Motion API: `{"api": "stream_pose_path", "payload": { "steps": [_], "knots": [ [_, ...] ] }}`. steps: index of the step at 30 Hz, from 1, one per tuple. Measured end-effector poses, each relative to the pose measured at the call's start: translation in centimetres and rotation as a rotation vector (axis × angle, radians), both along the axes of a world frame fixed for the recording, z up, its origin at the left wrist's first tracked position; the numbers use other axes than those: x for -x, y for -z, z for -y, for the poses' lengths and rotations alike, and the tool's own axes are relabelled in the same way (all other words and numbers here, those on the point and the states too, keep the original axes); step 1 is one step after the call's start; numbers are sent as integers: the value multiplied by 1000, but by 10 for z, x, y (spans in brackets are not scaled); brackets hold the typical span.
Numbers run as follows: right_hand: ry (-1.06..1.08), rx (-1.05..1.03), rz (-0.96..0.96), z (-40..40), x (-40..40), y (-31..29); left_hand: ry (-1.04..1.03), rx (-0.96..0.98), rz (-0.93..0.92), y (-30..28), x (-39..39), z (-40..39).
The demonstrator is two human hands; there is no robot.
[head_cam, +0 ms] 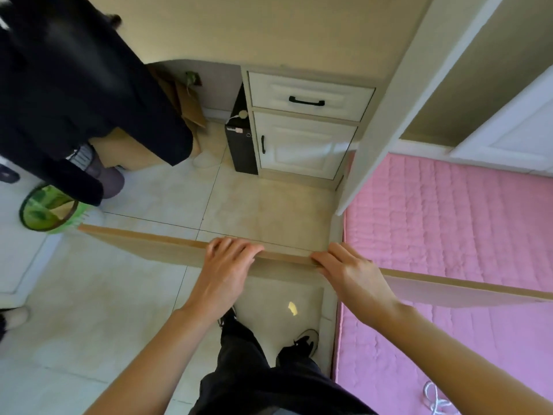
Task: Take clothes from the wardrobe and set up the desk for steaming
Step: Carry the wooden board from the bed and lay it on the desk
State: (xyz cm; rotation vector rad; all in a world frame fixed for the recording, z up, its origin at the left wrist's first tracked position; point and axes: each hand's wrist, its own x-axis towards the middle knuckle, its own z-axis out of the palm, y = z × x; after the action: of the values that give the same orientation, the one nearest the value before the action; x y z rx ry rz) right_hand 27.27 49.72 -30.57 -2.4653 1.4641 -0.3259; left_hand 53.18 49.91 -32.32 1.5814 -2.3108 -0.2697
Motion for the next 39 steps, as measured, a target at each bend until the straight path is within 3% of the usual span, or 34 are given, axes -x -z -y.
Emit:
{"api": "stream_pose_path", "payload": {
  "steps": [21, 29, 39],
  "knots": [
    [-2, -30, 70, 130, -235, -24, -103, -64, -94, -35, -244, 131],
    [19, -11, 140, 214, -263, -36, -99, -3, -64, -54, -273, 214],
    [52, -20, 219, 341, -242, -61, -130, 112, -92, -85, -251, 339]
  ]
}}
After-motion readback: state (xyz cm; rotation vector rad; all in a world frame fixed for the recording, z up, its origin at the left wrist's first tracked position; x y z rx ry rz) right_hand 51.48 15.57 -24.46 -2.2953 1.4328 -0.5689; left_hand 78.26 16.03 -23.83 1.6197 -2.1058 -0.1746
